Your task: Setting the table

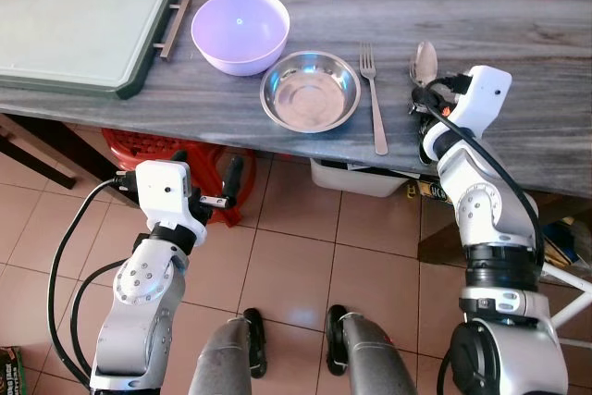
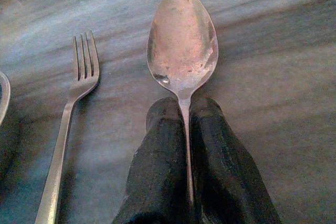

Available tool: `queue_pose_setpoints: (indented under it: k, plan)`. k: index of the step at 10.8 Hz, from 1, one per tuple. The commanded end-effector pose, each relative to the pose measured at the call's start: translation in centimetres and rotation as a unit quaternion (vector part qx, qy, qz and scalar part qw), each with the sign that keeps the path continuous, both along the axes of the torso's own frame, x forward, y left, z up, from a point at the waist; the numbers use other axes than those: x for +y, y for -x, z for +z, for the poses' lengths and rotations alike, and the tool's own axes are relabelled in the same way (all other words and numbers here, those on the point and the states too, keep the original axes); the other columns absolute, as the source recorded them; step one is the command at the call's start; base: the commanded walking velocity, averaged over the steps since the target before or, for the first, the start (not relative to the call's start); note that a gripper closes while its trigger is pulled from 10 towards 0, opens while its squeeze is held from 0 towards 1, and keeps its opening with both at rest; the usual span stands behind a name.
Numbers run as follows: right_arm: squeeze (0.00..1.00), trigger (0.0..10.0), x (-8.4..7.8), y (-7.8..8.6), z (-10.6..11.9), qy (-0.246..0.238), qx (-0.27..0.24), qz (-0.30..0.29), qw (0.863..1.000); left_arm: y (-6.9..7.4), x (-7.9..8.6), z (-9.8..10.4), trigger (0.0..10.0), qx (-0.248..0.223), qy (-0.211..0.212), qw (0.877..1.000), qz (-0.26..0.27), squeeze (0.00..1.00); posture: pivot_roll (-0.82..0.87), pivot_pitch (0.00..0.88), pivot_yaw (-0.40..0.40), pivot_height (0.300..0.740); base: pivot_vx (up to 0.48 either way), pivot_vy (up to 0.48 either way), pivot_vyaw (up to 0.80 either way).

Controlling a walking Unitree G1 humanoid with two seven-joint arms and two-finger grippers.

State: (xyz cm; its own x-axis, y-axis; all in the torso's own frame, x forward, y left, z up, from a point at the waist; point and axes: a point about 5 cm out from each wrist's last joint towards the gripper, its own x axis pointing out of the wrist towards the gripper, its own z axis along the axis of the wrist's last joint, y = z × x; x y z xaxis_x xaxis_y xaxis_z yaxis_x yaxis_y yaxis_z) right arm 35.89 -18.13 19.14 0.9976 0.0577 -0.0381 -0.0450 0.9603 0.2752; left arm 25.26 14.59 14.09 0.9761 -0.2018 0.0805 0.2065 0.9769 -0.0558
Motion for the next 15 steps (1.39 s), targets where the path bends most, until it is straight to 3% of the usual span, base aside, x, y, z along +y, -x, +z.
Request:
queue_pose_setpoints:
  k: [1, 4, 15]
  plan:
    - [0.0, 10.0, 0.4, 0.1, -2.1, -0.017, 0.049, 0.015, 0.999, 0.4, 0.1, -0.1, 10.0, 0.005, 0.0, 1.0, -0.002, 0.0, 0.01, 0.326, 0.053, 0.74, 0.0, 0.0, 0.0]
    - [0.0, 10.0, 1.1, 0.1, -2.5, -0.031, 0.066, 0.027, 0.997, 0.2, 0.0, -0.1, 10.0, 0.006, 0.0, 1.0, -0.003, 0.0, 0.01, 0.324, 0.05, 0.74, 0.0, 0.0, 0.0]
    - [0.0, 10.0, 1.7, -0.1, -3.4, -0.013, 0.113, 0.069, 0.991, 0.1, -0.3, -0.1, 10.0, 0.007, 0.004, 1.0, -0.002, 0.0, 0.0, 0.321, 0.041, 0.74, 0.0, 0.0, 0.0]
